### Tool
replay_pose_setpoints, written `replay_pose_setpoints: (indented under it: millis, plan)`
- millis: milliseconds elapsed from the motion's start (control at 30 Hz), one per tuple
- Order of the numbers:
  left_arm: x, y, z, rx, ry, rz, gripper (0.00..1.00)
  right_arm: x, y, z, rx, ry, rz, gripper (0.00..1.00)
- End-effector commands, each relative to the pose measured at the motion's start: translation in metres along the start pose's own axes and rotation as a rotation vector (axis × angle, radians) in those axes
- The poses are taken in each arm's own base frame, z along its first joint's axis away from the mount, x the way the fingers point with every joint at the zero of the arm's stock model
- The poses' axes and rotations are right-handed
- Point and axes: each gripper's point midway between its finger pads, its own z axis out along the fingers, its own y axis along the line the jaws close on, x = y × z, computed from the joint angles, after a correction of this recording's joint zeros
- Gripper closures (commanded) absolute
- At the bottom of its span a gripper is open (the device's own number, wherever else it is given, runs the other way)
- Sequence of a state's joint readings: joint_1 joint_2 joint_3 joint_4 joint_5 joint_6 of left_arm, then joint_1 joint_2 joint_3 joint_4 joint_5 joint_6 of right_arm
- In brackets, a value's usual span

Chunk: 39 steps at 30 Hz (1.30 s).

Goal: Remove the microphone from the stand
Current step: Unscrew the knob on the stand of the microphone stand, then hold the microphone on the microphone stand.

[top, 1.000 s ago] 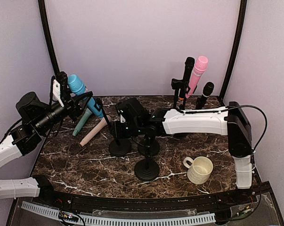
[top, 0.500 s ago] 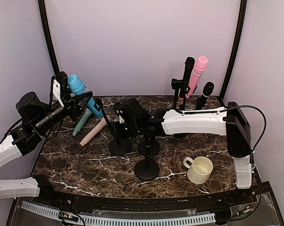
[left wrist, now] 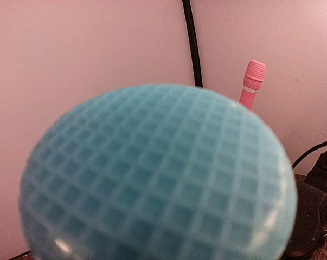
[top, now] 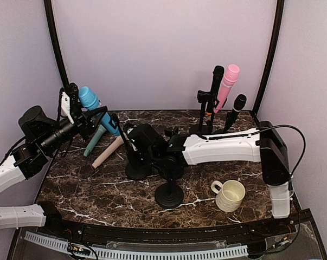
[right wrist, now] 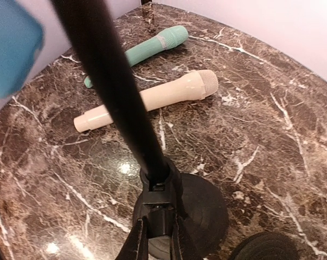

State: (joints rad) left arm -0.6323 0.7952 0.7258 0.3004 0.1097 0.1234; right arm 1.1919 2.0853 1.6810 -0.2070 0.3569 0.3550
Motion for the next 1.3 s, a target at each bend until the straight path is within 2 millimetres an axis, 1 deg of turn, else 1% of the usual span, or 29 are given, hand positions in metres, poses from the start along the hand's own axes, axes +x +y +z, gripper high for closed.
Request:
replay_pose_setpoints:
  millis: [0,133,200,400,500,533,600,633,733,800,833,867,900,933,967,1000,1033,1067,1100,1133,1167,1267]
  plan:
    - [-0.006,0.008,-0.001,-0.039,-0.016,0.038,0.89,-0.018,-0.009,-0.014,0.233,-0.143,-0.220,1.00]
    - [-0.003,0.008,0.001,-0.036,-0.009,0.037,0.89,-0.025,-0.006,-0.021,0.333,-0.210,-0.345,1.00]
    - [-0.001,0.007,0.002,-0.033,-0.003,0.038,0.89,-0.026,-0.004,-0.020,0.364,-0.227,-0.403,1.00]
    - [0.003,-0.006,0.005,0.044,0.000,0.067,0.89,-0.030,0.002,-0.021,0.370,-0.262,-0.464,1.00]
    - [0.005,-0.014,0.006,0.091,-0.001,0.077,0.89,-0.033,0.002,-0.026,0.362,-0.271,-0.462,0.99]
    - [0.006,-0.016,0.006,0.100,0.001,0.079,0.90,-0.033,0.002,-0.028,0.355,-0.271,-0.457,0.89]
    - [0.008,-0.019,0.007,0.120,0.004,0.081,0.89,-0.040,0.003,-0.041,0.322,-0.294,-0.420,0.66]
    - [0.009,-0.021,0.008,0.129,0.006,0.082,0.89,-0.041,0.004,-0.047,0.298,-0.303,-0.401,0.58]
    - [0.013,-0.023,0.010,0.142,0.017,0.078,0.89,-0.048,0.004,-0.070,0.217,-0.338,-0.319,0.41]
    - [0.015,-0.024,0.011,0.151,0.020,0.075,0.88,-0.050,0.006,-0.084,0.155,-0.358,-0.271,0.34]
    - [0.016,-0.025,0.011,0.157,0.022,0.073,0.81,-0.049,0.006,-0.091,0.126,-0.363,-0.246,0.31]
    - [0.016,-0.026,0.011,0.162,0.020,0.073,0.77,-0.050,0.009,-0.097,0.090,-0.374,-0.233,0.29]
    - [0.016,-0.027,0.011,0.168,0.019,0.071,0.70,-0.051,0.013,-0.104,0.047,-0.385,-0.206,0.27]
    - [0.016,-0.028,0.011,0.172,0.018,0.071,0.67,-0.053,0.014,-0.109,0.021,-0.394,-0.186,0.26]
    - [0.016,-0.028,0.010,0.176,0.017,0.071,0.61,-0.054,0.015,-0.114,0.001,-0.401,-0.170,0.26]
    - [0.015,-0.029,0.010,0.180,0.014,0.070,0.59,-0.056,0.017,-0.118,-0.019,-0.408,-0.155,0.26]
    - [0.015,-0.030,0.010,0.182,0.012,0.070,0.54,-0.059,0.018,-0.124,-0.037,-0.418,-0.140,0.26]
    - [0.014,-0.030,0.009,0.185,0.011,0.070,0.51,-0.060,0.018,-0.127,-0.051,-0.424,-0.128,0.25]
    - [0.013,-0.031,0.008,0.187,0.006,0.071,0.44,-0.062,0.020,-0.130,-0.065,-0.431,-0.117,0.25]
    - [0.011,-0.032,0.007,0.195,0.001,0.073,0.40,-0.065,0.021,-0.134,-0.079,-0.440,-0.105,0.25]
    - [0.009,-0.033,0.005,0.201,-0.008,0.076,0.33,-0.067,0.021,-0.137,-0.090,-0.450,-0.095,0.24]
    - [0.002,-0.036,-0.001,0.214,-0.038,0.083,0.23,-0.075,0.022,-0.146,-0.113,-0.476,-0.068,0.23]
